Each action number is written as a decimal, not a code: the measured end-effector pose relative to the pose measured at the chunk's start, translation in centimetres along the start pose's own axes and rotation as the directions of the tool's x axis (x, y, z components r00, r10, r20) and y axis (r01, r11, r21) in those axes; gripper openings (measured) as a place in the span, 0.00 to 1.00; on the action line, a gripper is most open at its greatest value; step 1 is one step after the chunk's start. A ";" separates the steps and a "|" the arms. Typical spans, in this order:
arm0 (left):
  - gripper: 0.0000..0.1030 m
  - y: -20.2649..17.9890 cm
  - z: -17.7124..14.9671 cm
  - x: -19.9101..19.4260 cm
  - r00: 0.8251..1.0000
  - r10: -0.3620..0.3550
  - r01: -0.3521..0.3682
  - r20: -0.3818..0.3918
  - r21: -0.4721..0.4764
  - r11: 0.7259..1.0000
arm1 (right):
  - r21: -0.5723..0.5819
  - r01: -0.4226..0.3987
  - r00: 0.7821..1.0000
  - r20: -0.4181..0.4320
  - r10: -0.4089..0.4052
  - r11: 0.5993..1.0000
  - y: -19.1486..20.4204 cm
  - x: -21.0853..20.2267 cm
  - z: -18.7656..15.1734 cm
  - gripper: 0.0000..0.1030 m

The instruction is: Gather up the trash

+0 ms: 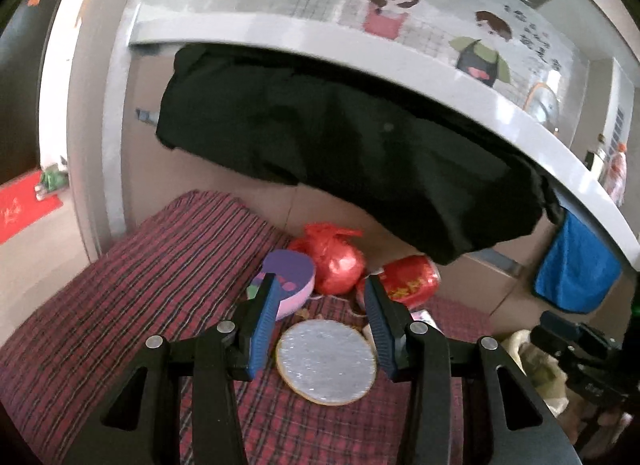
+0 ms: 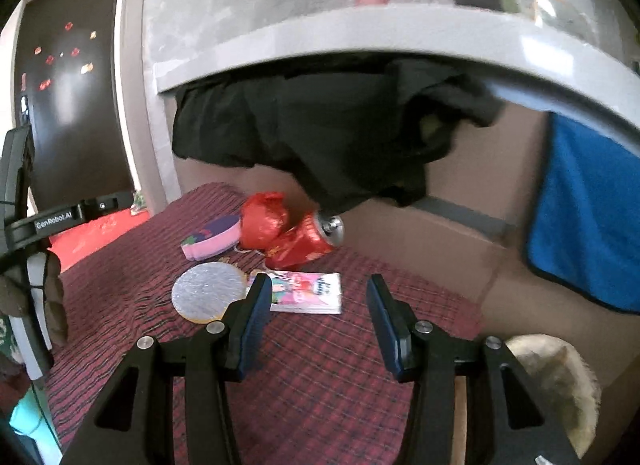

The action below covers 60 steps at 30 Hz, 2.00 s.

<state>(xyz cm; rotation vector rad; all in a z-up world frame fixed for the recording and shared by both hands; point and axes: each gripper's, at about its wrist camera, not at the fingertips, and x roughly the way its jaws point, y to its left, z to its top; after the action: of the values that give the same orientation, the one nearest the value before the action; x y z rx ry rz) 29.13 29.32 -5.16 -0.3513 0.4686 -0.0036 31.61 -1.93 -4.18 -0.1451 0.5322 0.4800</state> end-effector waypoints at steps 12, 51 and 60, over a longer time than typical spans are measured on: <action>0.45 1.4 -3.0 5.7 0.988 -0.031 0.035 -0.153 0.019 0.999 | 0.050 -0.080 0.983 -0.159 0.087 0.996 0.6 10.8 -0.7 0.45; 0.45 1.6 -4.3 5.9 0.978 -0.058 0.055 -0.199 -0.021 0.998 | 0.105 -0.304 0.921 -0.221 0.320 0.947 1.8 11.3 -2.6 0.49; 0.45 2.5 -3.7 2.0 0.987 -0.050 0.042 -0.154 -0.057 0.998 | 0.078 -0.301 0.898 -0.311 0.311 0.950 2.4 9.8 -6.3 0.49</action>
<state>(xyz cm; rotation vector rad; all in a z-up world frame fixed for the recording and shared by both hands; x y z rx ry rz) 29.06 30.24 -9.93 -0.4164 0.6158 -0.0636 34.97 2.55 -14.65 -0.1124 0.8887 0.7635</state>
